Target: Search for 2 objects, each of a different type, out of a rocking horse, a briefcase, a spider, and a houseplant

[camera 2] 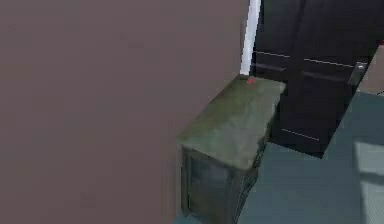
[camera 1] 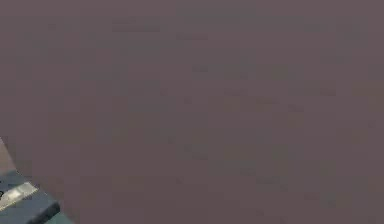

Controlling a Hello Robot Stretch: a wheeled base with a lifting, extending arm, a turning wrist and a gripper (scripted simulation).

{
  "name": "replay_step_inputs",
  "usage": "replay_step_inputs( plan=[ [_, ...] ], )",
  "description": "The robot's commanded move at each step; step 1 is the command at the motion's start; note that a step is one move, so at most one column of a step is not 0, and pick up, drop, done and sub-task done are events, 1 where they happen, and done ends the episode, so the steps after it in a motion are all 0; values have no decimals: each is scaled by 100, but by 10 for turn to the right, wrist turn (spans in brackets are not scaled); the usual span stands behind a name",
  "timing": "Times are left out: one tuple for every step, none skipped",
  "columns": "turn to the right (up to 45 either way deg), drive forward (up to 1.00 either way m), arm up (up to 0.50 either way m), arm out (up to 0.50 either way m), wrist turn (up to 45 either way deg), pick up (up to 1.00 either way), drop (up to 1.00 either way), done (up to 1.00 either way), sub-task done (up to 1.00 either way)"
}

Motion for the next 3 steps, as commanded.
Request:
replay_step_inputs(
  plan=[
    [-450,0,0,0,0,0,0,0,0],
    [-450,0,0,0,0,0,0,0,0],
    [-450,0,0,0,0,0,0,0,0]
  ],
)
